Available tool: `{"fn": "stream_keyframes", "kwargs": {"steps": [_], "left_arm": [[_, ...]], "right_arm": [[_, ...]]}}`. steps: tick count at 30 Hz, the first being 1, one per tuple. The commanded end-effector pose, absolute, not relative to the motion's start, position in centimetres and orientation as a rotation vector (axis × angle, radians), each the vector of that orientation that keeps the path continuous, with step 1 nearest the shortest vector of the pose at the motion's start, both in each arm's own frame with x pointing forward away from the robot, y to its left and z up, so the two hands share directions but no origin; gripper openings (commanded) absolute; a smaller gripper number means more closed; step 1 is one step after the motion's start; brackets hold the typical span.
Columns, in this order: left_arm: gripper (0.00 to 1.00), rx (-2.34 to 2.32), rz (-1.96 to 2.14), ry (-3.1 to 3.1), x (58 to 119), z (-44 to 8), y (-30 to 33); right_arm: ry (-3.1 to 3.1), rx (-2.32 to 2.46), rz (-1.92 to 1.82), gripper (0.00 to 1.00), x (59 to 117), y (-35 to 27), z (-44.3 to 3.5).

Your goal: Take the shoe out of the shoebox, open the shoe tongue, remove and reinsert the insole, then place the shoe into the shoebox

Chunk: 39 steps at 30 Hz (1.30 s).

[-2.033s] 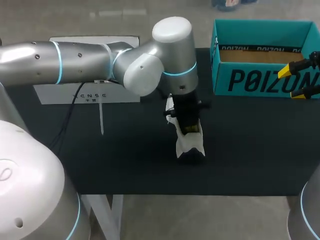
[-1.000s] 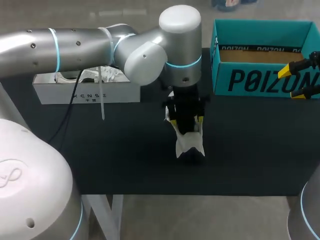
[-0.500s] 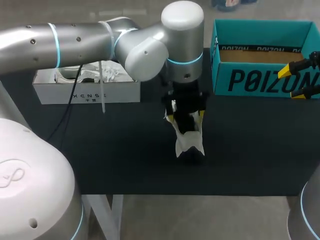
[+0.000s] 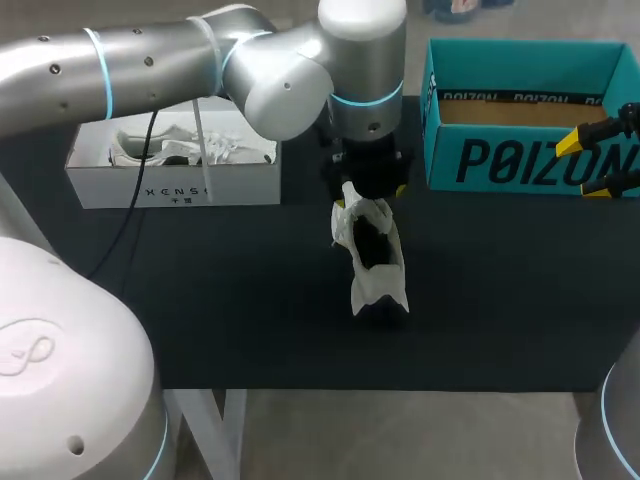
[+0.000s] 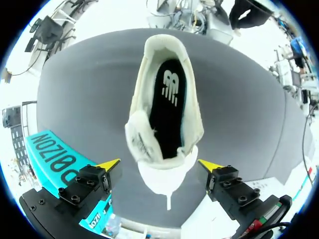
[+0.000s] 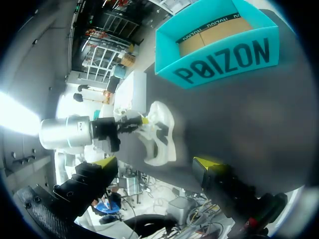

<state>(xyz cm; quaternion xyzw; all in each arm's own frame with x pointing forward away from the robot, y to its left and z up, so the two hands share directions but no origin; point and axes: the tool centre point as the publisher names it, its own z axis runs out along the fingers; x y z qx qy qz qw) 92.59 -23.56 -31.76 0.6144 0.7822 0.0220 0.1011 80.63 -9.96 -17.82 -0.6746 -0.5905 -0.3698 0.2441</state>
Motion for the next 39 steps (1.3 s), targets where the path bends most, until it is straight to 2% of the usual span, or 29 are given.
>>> {"fn": "stream_keyframes", "kwargs": {"steps": [1,2,3,4,5,18,35,39], "left_arm": [[0.85,1.748,0.034,2.315,93.7,-30.2,-21.8],[0.49,1.738,0.029,2.318,94.2,-30.1,-21.7],[0.33,1.712,0.021,2.324,94.7,-30.0,-21.7],[0.07,1.705,0.005,2.329,95.0,-30.0,-21.8],[0.0,1.701,0.003,2.336,95.3,-30.0,-21.8],[0.0,1.869,-0.094,2.291,93.1,-31.5,-24.0],[0.0,1.956,-0.15,2.395,88.3,-34.9,-22.2],[0.0,1.858,-0.243,2.541,86.9,-34.3,-22.4]], "right_arm": [[-1.613,-1.846,-1.006,1.0,80.6,-9.9,-17.8],[-1.613,-1.846,-1.006,1.0,80.6,-9.9,-17.8],[-1.613,-1.846,-1.006,1.0,80.6,-9.9,-17.8],[-1.613,-1.846,-1.006,1.0,80.6,-9.9,-17.8],[-1.613,-1.846,-1.006,1.0,80.6,-9.9,-17.8],[-1.613,-1.846,-1.006,1.0,80.6,-9.9,-17.8],[-1.613,-1.846,-1.006,1.0,80.6,-9.9,-17.8],[-1.613,-1.846,-1.006,1.0,80.6,-9.9,-17.8]]}}
